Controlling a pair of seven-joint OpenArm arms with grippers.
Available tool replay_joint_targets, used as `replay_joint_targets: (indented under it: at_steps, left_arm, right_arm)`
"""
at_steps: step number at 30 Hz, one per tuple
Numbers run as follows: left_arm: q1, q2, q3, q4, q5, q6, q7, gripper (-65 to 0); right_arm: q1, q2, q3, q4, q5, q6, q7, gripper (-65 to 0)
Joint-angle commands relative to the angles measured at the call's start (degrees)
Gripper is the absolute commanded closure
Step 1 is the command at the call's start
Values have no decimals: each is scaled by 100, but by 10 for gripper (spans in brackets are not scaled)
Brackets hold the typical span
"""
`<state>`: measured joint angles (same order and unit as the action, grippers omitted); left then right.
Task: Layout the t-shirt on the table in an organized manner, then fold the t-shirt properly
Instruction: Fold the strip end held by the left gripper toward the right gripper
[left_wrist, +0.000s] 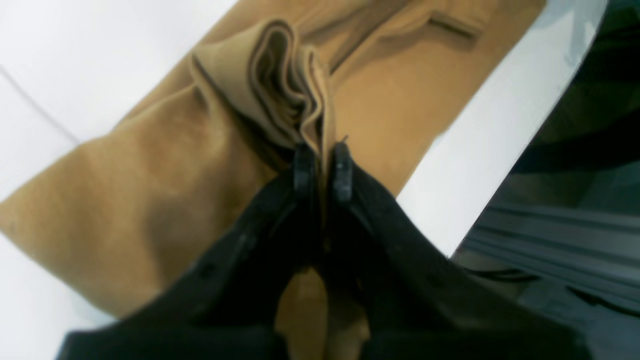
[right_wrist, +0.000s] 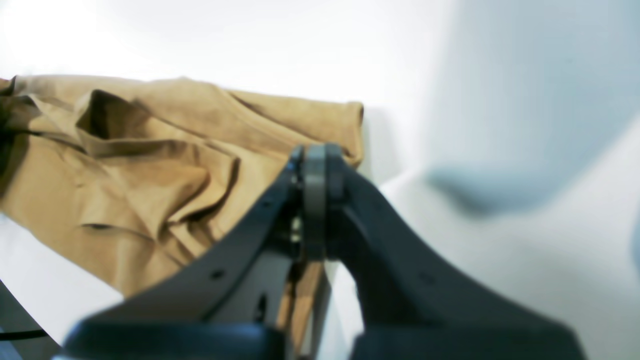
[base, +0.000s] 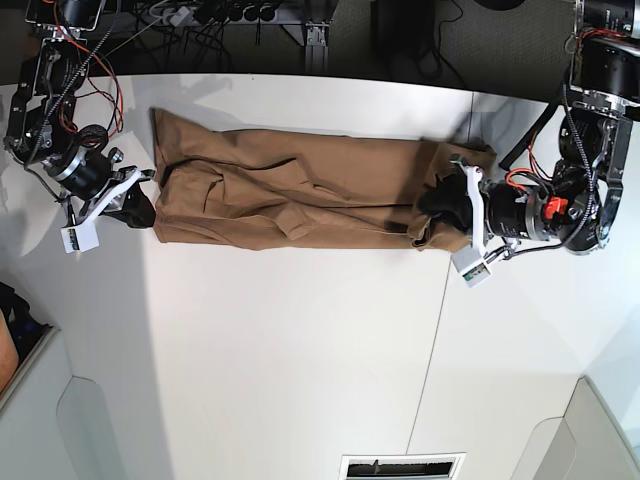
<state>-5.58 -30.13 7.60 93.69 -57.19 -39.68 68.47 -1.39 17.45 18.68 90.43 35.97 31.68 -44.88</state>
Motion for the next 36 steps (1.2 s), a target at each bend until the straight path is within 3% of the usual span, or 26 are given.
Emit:
replay_joint_targets:
  at_steps: [1,12,16,18,25,36]
  left_arm:
    - [-127,-57,-44,68,-96,-32,-188,0]
    - [-140,710,-44,-236,225,-32,-407,0]
    - [-140,791,-44,-238,105,-32,-398,-248]
    - [-140,791,-44,-236,-188,-32,-400,-293]
    - [-404,848,-79,-214,-463,-32,-393,-292]
    - [118,693,-1290,-221,-516,-32,-409,-283]
  right_arm:
    - [68,92,44,105,90,4,92,0]
    - [-9,94,44,105,90,7,-15,0]
    - [-7,92,44,105,114,4,-4,0]
    - [-9,92,44,105,105,4,-13,0]
    - [-9,94,44,105,87,4,-15,0]
    - [-9,92,44,105,90,4,-125,0]
